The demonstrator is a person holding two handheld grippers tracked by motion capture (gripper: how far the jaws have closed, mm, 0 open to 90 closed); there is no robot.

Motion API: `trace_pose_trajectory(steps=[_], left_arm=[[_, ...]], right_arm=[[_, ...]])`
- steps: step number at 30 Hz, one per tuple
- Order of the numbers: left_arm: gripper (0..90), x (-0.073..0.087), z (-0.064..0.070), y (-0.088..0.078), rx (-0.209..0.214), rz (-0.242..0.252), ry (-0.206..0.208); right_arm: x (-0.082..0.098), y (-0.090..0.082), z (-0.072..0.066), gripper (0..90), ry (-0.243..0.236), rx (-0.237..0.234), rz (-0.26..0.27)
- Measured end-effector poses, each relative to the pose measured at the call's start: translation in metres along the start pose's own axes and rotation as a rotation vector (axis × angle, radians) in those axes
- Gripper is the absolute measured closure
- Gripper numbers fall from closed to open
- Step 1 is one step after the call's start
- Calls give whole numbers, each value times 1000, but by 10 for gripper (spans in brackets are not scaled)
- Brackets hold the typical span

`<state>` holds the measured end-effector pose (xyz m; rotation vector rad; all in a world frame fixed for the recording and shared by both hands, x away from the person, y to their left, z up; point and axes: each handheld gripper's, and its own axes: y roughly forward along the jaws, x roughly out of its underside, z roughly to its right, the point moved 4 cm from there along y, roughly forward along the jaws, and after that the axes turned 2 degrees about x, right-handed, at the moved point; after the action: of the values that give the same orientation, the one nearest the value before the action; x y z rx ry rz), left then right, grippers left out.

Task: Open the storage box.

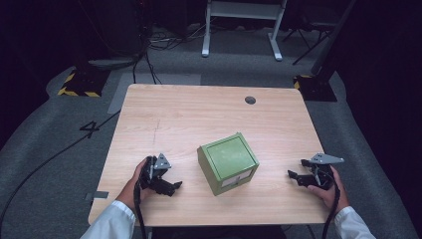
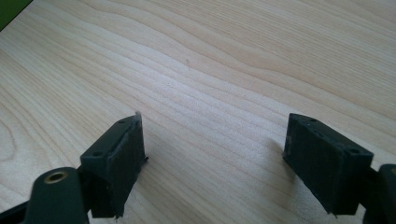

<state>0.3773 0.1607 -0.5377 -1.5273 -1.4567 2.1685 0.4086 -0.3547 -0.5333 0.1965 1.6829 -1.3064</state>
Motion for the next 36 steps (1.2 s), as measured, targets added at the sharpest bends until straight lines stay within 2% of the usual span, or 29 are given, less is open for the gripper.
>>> trace_pose_trajectory(steps=[8,11,13,15,17,19,20,21,22,24,25,26,27,29,30,31,32,34,36], left_arm=[[0,-6,-7,5,4,0,1],[0,-10,-11,8,35,-2,33],[13,-13,-15,8,28,-14,27],[91,-18,-19,8,24,-16,18],[225,-22,-22,8,33,-19,15],[193,-35,-29,7,58,-12,2],[195,-35,-29,7,58,-12,2],[210,-44,-34,4,63,15,8],[233,-44,-34,4,63,15,8],[246,-56,-41,-1,64,68,-4],[246,-66,-47,-5,65,116,-22],[247,-72,-50,-7,64,136,-21],[246,-78,-52,-8,54,147,-27],[246,-88,-55,-10,37,159,-4],[246,-93,-56,-11,48,170,-6],[246,-98,-56,-13,42,188,8],[247,-102,-55,-13,55,204,0],[246,-106,-56,-14,54,209,3],[246,-116,-54,-11,76,220,15]], right_arm=[[0,1,0,194,1,0,-2],[-1,1,0,190,-1,-4,-3],[-1,1,0,185,-6,-7,-2],[-1,1,0,179,-9,-13,-3],[-1,1,0,176,-13,-16,-4],[-1,1,0,176,-14,-16,-4],[-1,1,0,175,-14,-15,-5],[-1,1,0,174,-15,-14,-5],[-1,1,0,174,-15,-14,-5],[-1,1,0,174,-15,-14,-5],[-1,2,0,174,-15,-14,-5],[-1,1,0,174,-15,-14,-5],[-1,2,0,174,-15,-14,-4],[-1,2,0,173,-15,-14,-4],[-1,2,0,174,-15,-13,-4],[-1,2,0,173,-15,-13,-5],[-1,2,0,173,-15,-13,-4],[-1,2,0,173,-15,-13,-4],[-1,2,0,173,-15,-13,-4]])
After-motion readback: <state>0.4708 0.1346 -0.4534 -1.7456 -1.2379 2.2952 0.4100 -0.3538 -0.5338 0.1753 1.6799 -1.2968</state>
